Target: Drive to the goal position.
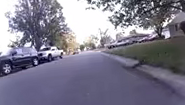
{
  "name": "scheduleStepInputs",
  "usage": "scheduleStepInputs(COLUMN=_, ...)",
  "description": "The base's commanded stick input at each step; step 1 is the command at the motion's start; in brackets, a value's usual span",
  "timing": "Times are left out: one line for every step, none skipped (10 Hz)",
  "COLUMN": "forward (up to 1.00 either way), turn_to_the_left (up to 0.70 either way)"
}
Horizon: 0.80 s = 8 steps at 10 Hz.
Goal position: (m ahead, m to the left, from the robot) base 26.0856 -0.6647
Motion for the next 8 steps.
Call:
scheduleStepInputs(forward=1.0, turn_to_the_left=0.0)
scheduleStepInputs(forward=1.0, turn_to_the_left=0.0)
scheduleStepInputs(forward=1.0, turn_to_the_left=0.0)
scheduleStepInputs(forward=1.0, turn_to_the_left=0.0)
scheduleStepInputs(forward=1.0, turn_to_the_left=0.0)
scheduleStepInputs(forward=1.0, turn_to_the_left=0.0)
scheduleStepInputs(forward=1.0, turn_to_the_left=0.0)
scheduleStepInputs(forward=1.0, turn_to_the_left=0.0)
